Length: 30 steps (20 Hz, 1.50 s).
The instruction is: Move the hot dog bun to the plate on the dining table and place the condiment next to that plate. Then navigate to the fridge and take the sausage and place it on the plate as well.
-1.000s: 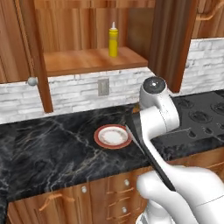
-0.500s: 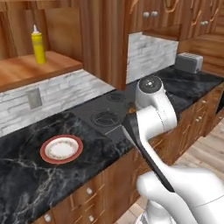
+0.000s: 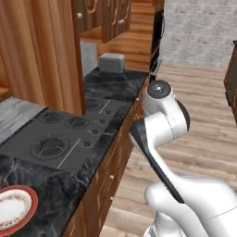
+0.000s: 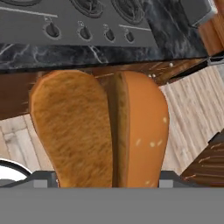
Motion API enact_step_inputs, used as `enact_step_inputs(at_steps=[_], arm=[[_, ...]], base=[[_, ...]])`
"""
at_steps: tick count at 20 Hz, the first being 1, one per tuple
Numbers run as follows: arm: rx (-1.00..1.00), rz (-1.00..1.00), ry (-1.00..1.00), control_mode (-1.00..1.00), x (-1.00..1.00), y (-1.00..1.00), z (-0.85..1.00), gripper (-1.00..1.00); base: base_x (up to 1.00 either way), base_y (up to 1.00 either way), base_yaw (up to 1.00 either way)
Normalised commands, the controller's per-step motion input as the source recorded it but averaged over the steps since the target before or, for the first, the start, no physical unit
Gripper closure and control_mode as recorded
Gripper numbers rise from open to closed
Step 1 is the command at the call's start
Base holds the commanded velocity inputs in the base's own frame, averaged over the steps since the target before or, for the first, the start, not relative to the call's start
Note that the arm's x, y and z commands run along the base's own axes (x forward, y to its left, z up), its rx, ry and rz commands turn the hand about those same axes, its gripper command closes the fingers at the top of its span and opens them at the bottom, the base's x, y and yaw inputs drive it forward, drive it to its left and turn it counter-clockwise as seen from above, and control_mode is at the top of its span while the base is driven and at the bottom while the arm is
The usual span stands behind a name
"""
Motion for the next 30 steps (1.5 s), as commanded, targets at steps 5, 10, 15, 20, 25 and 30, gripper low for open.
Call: enact_step_inputs(at_steps=[5,10,15,20,25,30], arm=[[0.00,0.00,0.00,1.00,0.00,0.00,0.00,1.00],[0.00,0.00,0.00,1.00,0.00,0.00,0.00,1.00],[0.00,0.00,0.00,1.00,0.00,0.00,0.00,1.00],[0.00,0.00,0.00,1.00,0.00,0.00,0.00,1.00],[0.00,0.00,0.00,1.00,0.00,0.00,0.00,1.00],[0.00,0.00,0.00,1.00,0.00,0.00,0.00,1.00]], base=[[-0.30,-0.19,-0.70],[-0.11,-0.34,-0.58],[0.36,-0.79,-0.35],[0.44,-0.80,-0.24],[0.38,-0.69,-0.17],[0.65,-0.86,-0.07]])
